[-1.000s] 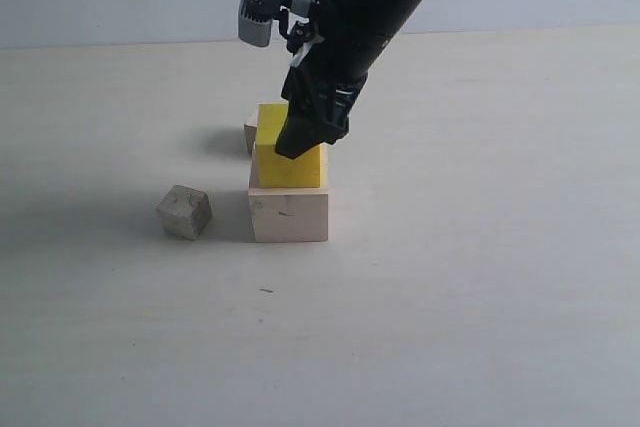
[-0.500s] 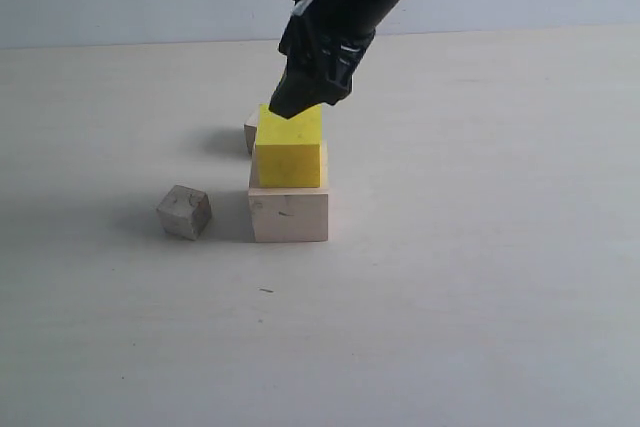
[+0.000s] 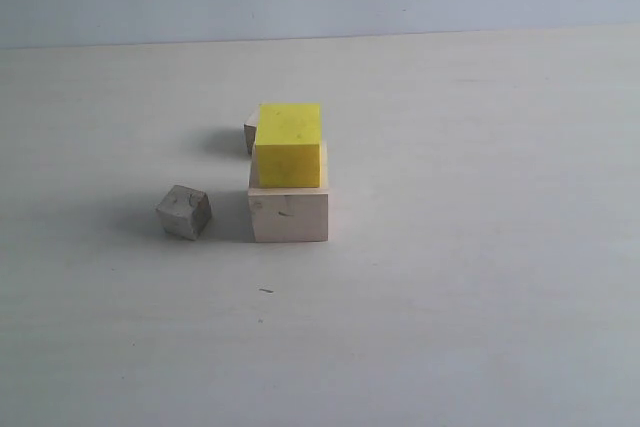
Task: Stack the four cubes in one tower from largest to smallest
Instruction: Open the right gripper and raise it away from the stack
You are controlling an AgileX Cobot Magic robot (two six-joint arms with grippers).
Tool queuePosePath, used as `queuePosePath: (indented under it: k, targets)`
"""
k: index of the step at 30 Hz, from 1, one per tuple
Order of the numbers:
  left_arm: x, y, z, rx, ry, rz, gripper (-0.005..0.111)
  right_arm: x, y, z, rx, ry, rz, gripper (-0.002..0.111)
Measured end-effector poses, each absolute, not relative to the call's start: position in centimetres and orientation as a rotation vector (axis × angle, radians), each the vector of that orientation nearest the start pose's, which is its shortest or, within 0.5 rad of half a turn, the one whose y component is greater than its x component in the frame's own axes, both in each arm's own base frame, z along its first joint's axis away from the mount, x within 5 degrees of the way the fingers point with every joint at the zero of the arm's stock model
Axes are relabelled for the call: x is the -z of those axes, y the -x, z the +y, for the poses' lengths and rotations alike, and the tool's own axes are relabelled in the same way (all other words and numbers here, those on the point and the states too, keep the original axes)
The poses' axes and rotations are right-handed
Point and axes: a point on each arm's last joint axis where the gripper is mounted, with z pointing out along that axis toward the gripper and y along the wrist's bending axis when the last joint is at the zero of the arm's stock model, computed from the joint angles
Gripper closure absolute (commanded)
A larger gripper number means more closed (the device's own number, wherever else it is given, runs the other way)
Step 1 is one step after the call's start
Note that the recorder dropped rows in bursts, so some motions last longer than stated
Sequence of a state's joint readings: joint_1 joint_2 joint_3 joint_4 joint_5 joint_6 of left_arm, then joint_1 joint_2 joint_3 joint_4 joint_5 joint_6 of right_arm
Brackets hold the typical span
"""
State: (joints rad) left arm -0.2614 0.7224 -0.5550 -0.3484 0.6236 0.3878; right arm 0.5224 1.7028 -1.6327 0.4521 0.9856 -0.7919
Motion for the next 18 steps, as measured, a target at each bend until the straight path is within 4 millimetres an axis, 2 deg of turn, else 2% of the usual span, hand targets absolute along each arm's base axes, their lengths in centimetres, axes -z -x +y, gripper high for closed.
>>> queuePosePath:
  k: [6,9,13,15,18]
  targets:
    - [-30.1,-14.0,-5.5,0.313,-0.458,2.135,0.107,-36.8,-30.3,19.5,-0.343,1.05,2.291,0.108]
    - [-31.4,-15.9,-6.0,0.314,-0.454,2.136,0.107,-37.3,-29.3,18.3,-0.313,0.91,2.354,0.108]
    - [-32.7,-19.2,-6.9,0.316,-0.459,2.166,0.106,-38.0,-26.6,16.7,-0.341,0.797,2.385,0.108]
    - [-33.0,-21.3,-7.5,0.323,-0.459,2.196,0.099,-38.0,-25.3,15.9,-0.347,0.774,2.385,0.108]
    - [-33.6,-24.2,-8.3,0.343,-0.437,2.231,0.081,-37.4,-23.3,14.7,-0.347,0.769,2.402,0.108]
